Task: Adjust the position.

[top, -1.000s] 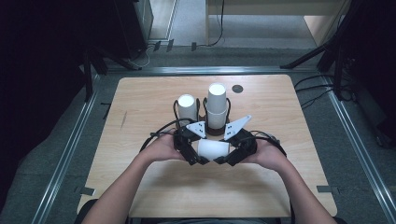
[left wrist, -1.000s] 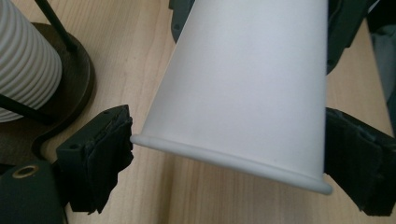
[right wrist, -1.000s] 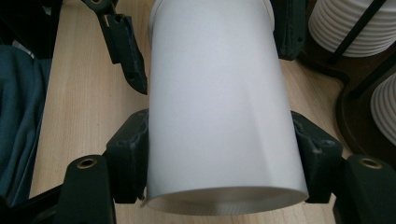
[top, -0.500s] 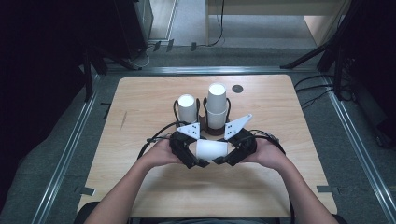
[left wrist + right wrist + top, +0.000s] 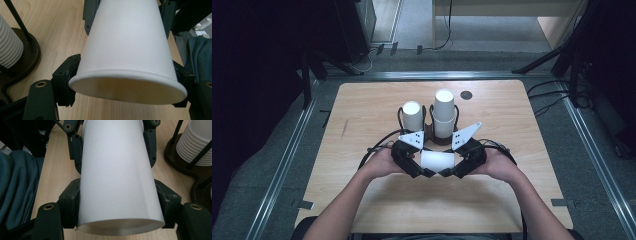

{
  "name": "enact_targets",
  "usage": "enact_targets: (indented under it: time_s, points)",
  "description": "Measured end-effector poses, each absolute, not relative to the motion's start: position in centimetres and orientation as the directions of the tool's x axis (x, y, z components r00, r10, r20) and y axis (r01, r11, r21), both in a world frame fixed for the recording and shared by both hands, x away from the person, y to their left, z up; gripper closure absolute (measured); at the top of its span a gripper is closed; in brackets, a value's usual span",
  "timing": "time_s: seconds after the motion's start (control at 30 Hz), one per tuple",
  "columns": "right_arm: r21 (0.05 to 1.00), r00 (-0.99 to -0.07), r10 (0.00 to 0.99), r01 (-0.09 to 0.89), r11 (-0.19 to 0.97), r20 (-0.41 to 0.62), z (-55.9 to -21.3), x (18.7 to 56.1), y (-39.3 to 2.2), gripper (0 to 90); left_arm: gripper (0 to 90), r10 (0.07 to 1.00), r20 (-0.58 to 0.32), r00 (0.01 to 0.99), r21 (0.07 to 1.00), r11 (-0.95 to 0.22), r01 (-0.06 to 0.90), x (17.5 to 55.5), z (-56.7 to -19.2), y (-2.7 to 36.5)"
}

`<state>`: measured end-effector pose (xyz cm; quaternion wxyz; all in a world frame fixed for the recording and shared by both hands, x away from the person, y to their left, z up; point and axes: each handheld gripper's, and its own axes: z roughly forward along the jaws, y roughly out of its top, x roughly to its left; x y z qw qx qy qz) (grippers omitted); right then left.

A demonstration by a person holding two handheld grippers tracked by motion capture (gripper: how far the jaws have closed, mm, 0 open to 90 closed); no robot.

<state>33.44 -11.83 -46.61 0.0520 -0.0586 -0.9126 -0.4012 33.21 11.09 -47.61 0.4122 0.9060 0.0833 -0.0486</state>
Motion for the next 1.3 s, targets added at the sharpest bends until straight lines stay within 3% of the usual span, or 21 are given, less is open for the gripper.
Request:
enact_targets:
  time_s: [0.47,0.9,1.17,1.3]
  points:
    - [0.7,-0.983,0.118,0.182,0.69,0.139,-46.9,33.6,-11.9,24.8,26.6,0.159,-0.144,0.977,0.697,-0.685,0.214,33.8,-45.9,11.8]
    - [0.699,-0.98,0.174,0.191,0.689,0.096,-47.0,33.7,-12.3,23.7,26.5,0.18,-0.134,0.975,0.645,-0.731,0.223,35.1,-44.0,12.5]
    - [0.691,-0.974,0.214,0.208,0.692,0.079,-47.3,33.7,-12.6,23.7,26.4,0.212,-0.096,0.973,0.56,-0.796,0.228,35.4,-43.5,11.4]
    - [0.687,-0.97,0.231,0.221,0.692,0.079,-47.4,33.6,-12.8,23.5,26.3,0.192,-0.016,0.981,0.519,-0.838,0.172,34.9,-43.2,10.4]
